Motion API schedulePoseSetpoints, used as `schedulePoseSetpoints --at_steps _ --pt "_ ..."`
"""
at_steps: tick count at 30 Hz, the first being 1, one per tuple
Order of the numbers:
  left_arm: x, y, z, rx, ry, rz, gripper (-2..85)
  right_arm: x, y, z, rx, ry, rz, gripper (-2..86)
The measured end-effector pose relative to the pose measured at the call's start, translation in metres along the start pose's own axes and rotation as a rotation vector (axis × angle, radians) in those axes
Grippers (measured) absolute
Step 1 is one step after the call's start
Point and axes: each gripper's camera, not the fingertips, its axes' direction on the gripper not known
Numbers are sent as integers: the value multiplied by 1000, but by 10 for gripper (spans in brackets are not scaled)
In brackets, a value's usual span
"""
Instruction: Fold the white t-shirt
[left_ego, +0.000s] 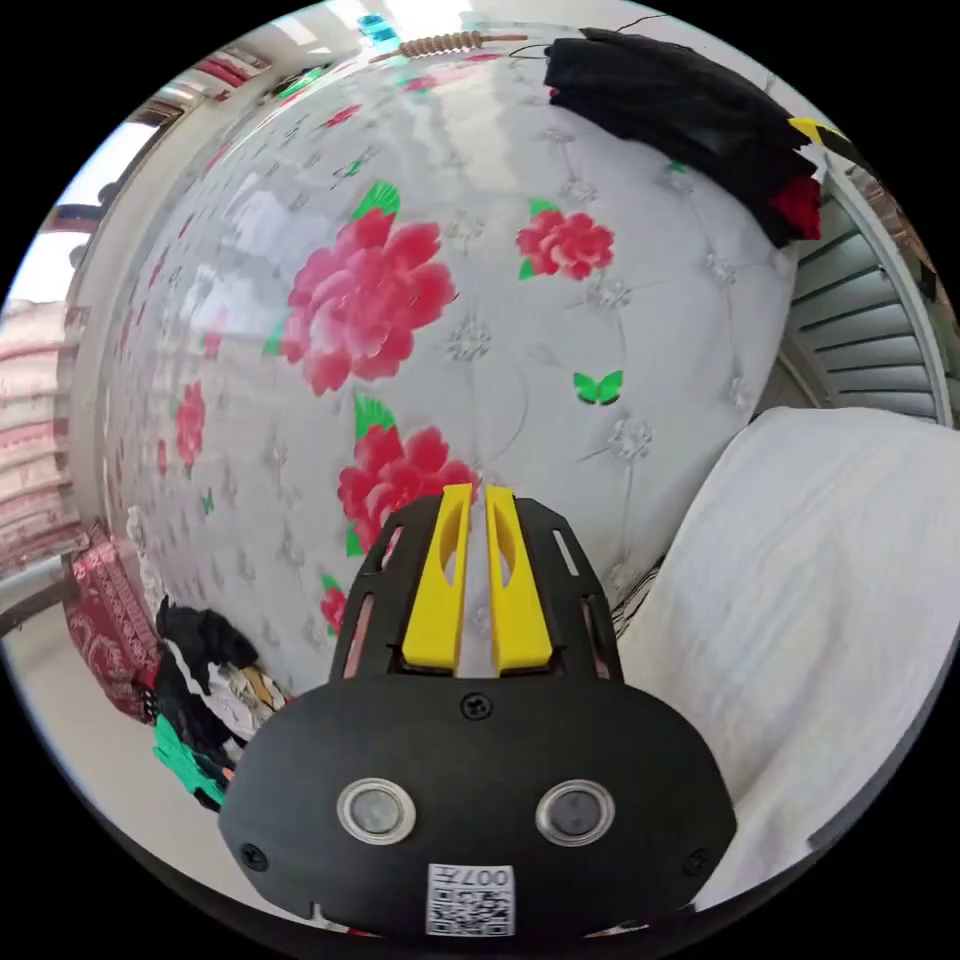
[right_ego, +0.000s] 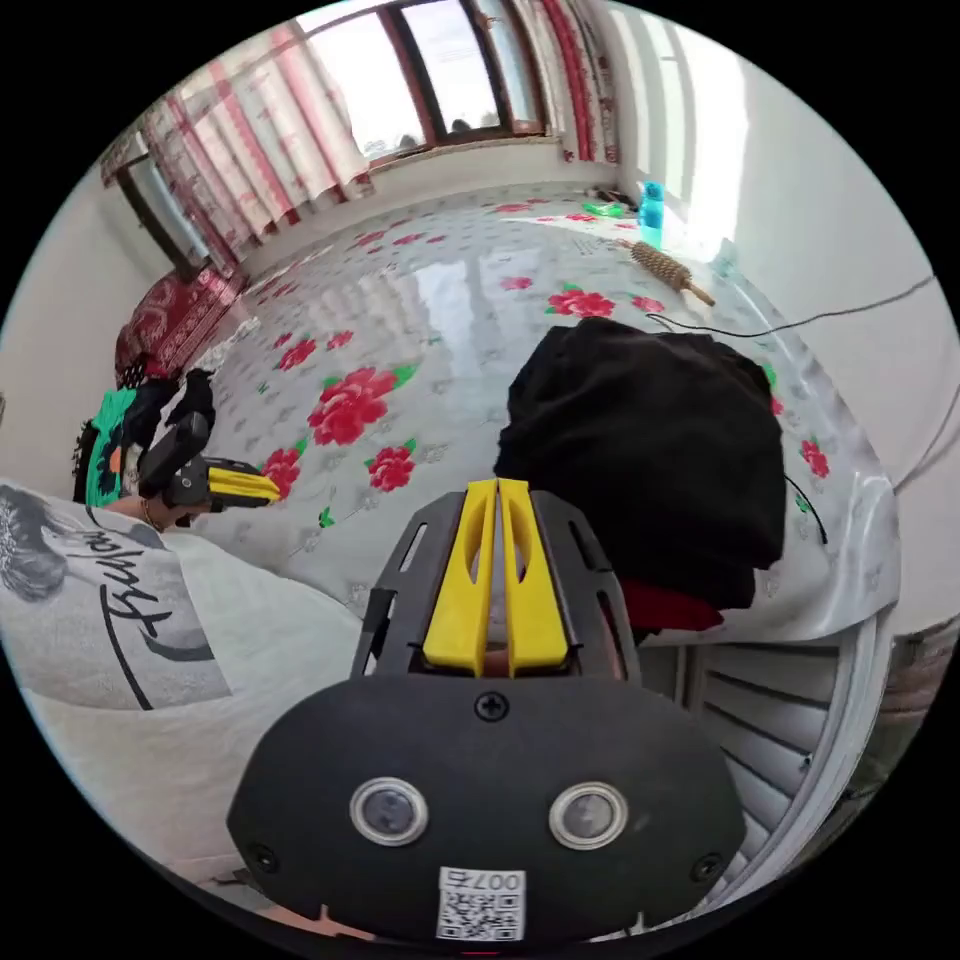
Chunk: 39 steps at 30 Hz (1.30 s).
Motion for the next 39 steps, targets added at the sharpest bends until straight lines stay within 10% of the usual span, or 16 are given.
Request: schedulePoseSetpoints --at_steps 12,20,25,30,39 --pt "-75 214 67 -240 11 -546 -10 -283 -69 209 -492 100 -572 -2" --pt "-61 260 58 -189 -26 -302 -7 -340 -74 265 -566 154 -403 -2" --pt "-128 353 38 119 -69 -671 7 -369 -82 289 -588 214 -291 -3" --pt "-261 468 50 118 -189 -987 91 -395 -83 308 -583 289 -232 -3" --pt "-380 549 153 -230 -114 -959 84 -414 -88 330 -584 290 -50 -3"
